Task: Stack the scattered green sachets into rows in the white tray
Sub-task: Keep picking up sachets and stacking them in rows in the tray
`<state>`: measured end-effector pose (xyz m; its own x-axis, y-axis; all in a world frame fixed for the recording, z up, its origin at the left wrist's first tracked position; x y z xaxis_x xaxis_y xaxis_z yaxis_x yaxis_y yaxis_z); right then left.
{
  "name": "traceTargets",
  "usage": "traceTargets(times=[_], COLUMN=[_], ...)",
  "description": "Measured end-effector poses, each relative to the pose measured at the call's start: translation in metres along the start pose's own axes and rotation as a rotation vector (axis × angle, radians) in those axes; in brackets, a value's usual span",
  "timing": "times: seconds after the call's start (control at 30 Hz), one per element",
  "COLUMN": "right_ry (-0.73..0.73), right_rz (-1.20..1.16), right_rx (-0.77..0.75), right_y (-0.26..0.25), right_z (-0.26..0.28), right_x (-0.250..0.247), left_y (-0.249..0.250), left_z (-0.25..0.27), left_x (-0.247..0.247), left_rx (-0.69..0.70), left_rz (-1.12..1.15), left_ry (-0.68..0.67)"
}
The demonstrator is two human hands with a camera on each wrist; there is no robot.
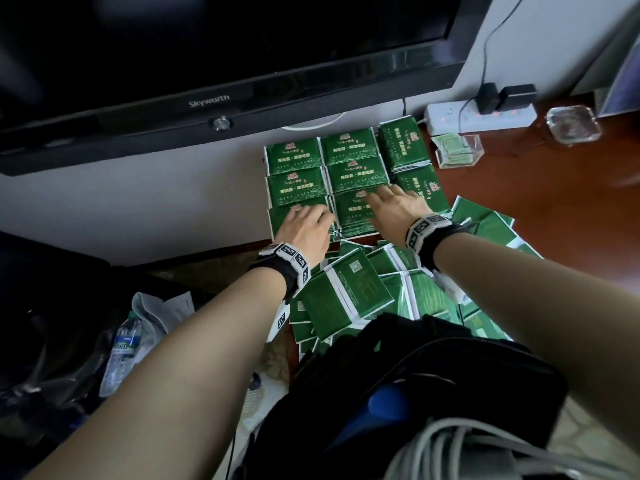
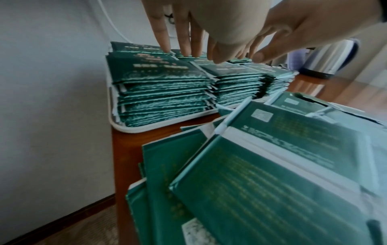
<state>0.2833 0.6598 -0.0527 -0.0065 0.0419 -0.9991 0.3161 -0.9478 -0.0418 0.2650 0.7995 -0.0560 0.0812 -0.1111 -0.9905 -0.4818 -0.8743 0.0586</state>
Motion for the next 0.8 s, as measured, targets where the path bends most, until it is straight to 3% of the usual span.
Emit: traceTargets(times=[0.2,0.47,0.6,0.8], right_ry=[-0.005,-0.205,-0.258,-0.295], right_rz=[-0.012,-0.017,-0.038,-0.093], right_rx=[0.158,0.509,0.646,0.728], right_y=[0.042,0.153,0.208,0.263], right_z=[0.063,0.214,0.279,0.312], right_x=[-0.019,0.005,0.020,0.038], left_y=[0.075,0.206,0.250,0.292], left_z=[-0.014,-0.016,-0.025,-0.047], left_x=[-0.009,0.023,0.034,0.043], left_rx=[0.117,0.231,0.196,0.142], left_rz=[0.027,0.071,0.084,0.102], left_ry=[-0.066,-0.311,-0.326,-0.285])
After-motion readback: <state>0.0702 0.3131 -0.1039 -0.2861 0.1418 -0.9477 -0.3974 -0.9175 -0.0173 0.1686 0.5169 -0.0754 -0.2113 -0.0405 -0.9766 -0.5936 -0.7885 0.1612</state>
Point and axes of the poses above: each hand's wrist, its own z-axis away from the middle knuckle, its own x-axis out of the palm, y = z × x, the point moved 9 cm from there along -z, towards the middle knuckle, and after that the axes turned 13 degrees about y, right-handed, at the moved point
